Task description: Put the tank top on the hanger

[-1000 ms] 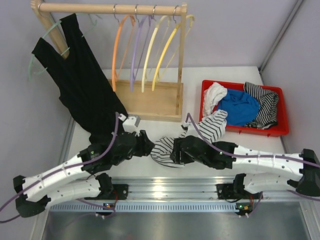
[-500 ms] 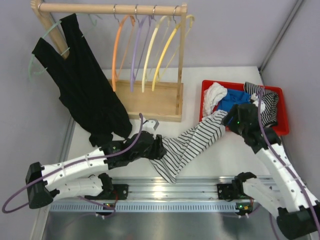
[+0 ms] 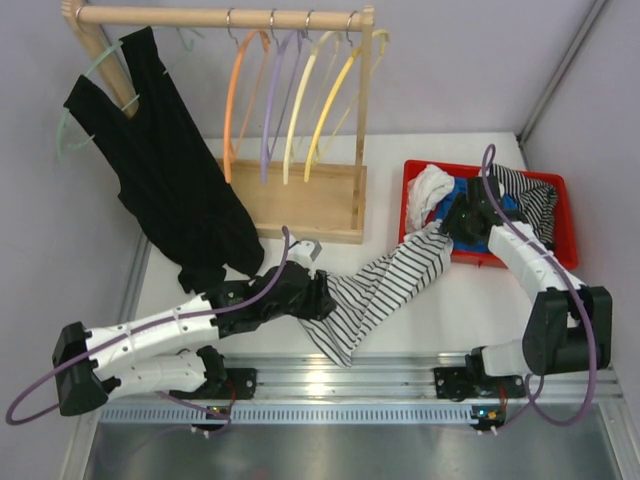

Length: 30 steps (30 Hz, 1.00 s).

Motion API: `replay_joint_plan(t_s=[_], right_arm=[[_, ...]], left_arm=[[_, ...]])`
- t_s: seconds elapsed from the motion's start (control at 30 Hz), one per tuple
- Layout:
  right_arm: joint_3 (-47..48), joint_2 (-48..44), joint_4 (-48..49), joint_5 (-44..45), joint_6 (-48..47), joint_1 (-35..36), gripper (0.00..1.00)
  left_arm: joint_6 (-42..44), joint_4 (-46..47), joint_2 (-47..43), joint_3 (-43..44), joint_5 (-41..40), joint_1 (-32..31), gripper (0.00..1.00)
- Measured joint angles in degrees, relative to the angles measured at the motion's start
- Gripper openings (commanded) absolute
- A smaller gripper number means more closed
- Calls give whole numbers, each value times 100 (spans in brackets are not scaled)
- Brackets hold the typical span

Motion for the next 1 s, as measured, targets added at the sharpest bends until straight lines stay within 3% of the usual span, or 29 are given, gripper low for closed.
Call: replay_joint_plan(t_s=[0.03,0.2,0.27,0.53,0.63,0.8,1.0], right_arm=[[17,57,74,-4,-31,-7,37],[42,236,278,-101,-131,-11,14],[42,234,334,-144,-173,-13,0],[74,-201,256,-225,-216,271,0],[79,-758,197,-46,-92,1060,0],[-48,-1491,306,450,577,3355,0],[-702,-1279,564,1322,1661,5525,0]], left_arm=[[0,0,-11,0,-2,0,49],[0,-2,-37,0,-2,0,49],[0,-2,-37,0,-2,0,49],[-2,-2,-37,0,-72,0,49],[-50,-37,-90,0,-275,0,49],[-479,-424,-544,-4,-933,0,49],[-1259,-857,-1626,-444,-1738,0,51]])
